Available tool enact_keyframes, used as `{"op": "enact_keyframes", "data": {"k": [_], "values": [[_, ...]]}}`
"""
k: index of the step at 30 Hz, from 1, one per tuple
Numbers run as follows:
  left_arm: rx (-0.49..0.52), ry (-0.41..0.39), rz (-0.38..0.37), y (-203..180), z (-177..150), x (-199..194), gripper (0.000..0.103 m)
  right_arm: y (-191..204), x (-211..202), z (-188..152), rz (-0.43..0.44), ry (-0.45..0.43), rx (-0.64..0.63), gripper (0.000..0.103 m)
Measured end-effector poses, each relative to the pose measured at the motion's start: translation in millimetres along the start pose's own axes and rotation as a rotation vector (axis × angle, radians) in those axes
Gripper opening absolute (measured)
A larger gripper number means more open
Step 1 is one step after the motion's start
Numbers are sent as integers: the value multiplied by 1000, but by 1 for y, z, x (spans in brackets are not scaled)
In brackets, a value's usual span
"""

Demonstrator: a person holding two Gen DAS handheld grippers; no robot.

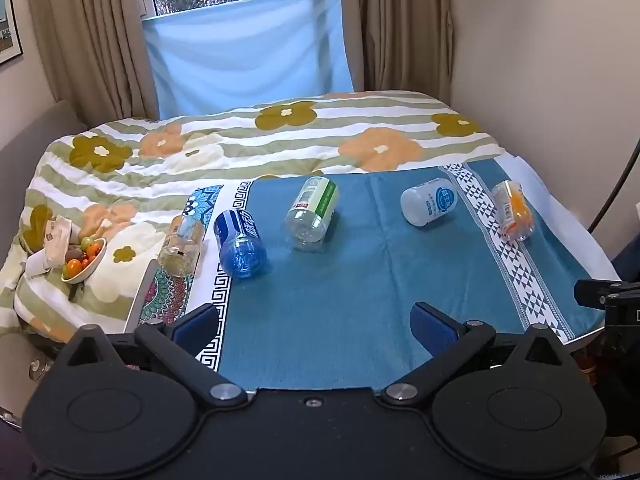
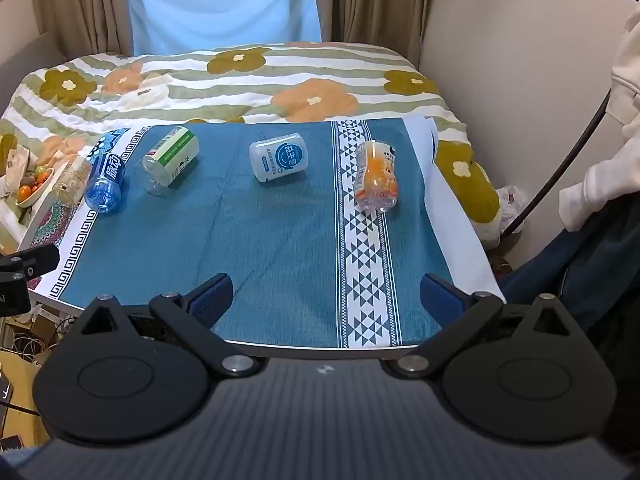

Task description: Flip cup upright

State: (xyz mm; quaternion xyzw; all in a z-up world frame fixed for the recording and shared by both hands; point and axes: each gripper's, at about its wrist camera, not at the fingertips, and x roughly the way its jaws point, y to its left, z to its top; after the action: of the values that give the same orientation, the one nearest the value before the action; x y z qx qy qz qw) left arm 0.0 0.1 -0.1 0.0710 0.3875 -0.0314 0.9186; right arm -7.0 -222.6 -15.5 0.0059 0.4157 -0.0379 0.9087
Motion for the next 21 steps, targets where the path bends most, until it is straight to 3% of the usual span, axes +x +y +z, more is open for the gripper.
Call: {"op": "enact_keyframes", "data": {"k": [21], "values": [[-13,0,1,6,3,2,103,1,2,1,4,4,-3,103]]}}
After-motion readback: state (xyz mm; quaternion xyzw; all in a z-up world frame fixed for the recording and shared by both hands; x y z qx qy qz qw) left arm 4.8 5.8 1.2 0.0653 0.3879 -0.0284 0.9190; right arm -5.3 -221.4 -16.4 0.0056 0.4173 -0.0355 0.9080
